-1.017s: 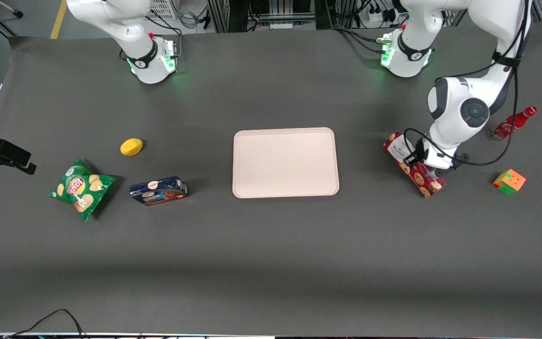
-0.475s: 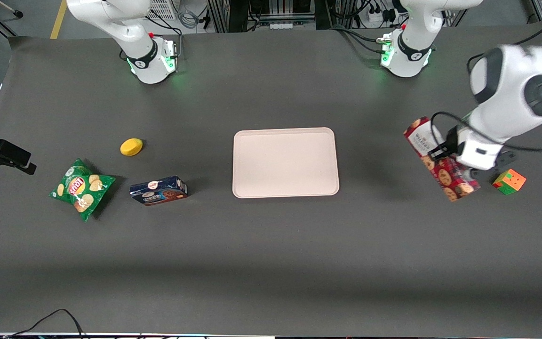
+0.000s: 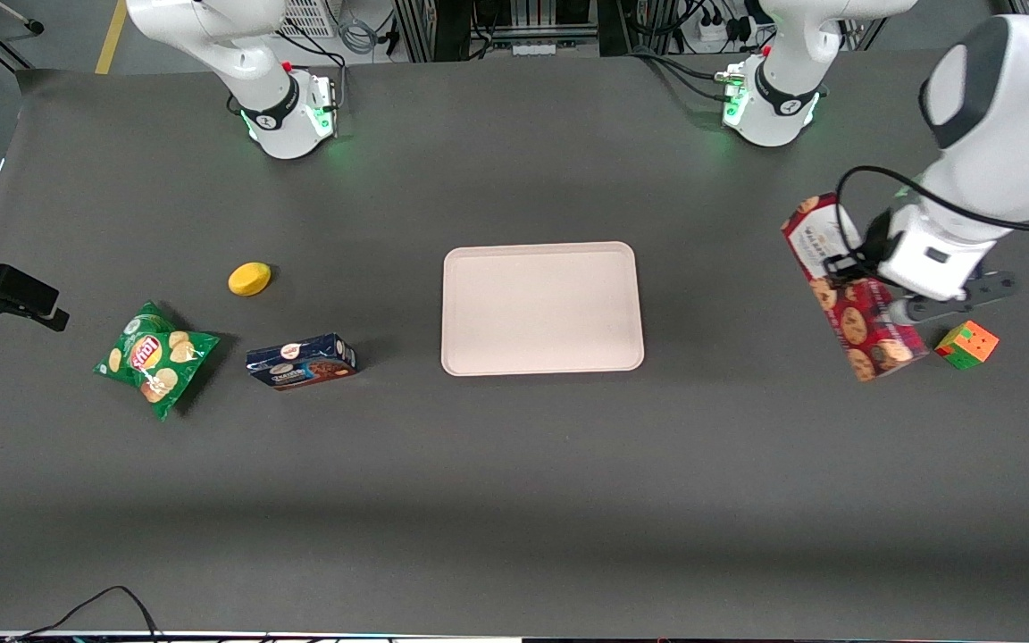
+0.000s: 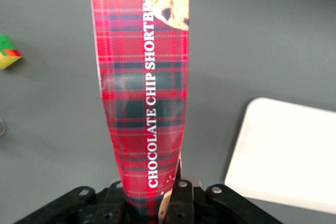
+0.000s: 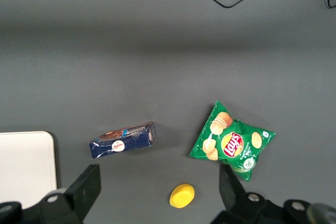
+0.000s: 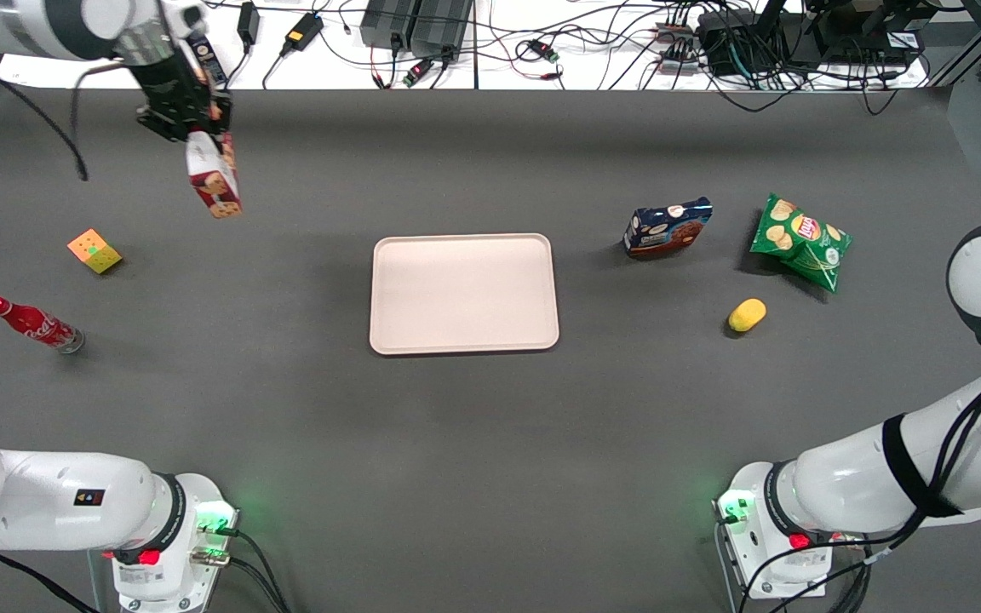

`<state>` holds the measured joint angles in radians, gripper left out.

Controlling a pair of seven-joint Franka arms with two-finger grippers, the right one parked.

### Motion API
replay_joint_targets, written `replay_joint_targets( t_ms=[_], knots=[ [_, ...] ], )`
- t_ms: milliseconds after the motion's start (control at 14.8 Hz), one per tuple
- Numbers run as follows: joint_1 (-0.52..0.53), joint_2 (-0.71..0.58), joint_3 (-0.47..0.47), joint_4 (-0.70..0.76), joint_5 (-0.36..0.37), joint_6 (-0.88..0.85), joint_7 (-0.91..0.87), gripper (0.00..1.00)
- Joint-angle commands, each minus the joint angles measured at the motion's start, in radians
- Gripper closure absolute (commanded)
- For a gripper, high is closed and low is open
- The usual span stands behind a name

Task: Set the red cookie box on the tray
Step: 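Lift the box with the left gripper and carry it over the pink tray, then lower the box onto the tray and open the left gripper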

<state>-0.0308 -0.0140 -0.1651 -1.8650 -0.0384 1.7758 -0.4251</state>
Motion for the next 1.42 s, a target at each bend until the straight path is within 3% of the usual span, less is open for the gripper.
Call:
replay_joint_targets(
  t_ms=[0, 271, 475, 746, 949, 1153, 1356],
  knots=[
    [-0.009, 0.015, -0.169, 0.044, 0.011, -0.013, -0.006, 1.00],
    [-0.014, 0.057, -0.351, 0.058, 0.005, 0.022, -0.078, 1.00],
    [-0.032, 0.106, -0.462, 0.038, 0.031, 0.086, -0.272, 1.00],
    [-0.060, 0.201, -0.534, -0.074, 0.170, 0.262, -0.490, 1.00],
    [-0.072, 0.307, -0.534, -0.103, 0.273, 0.330, -0.536, 1.00],
    [-0.084, 0.411, -0.536, -0.111, 0.422, 0.376, -0.609, 1.00],
    [-0.081, 0.468, -0.536, -0.109, 0.489, 0.427, -0.619, 1.00]
  ],
)
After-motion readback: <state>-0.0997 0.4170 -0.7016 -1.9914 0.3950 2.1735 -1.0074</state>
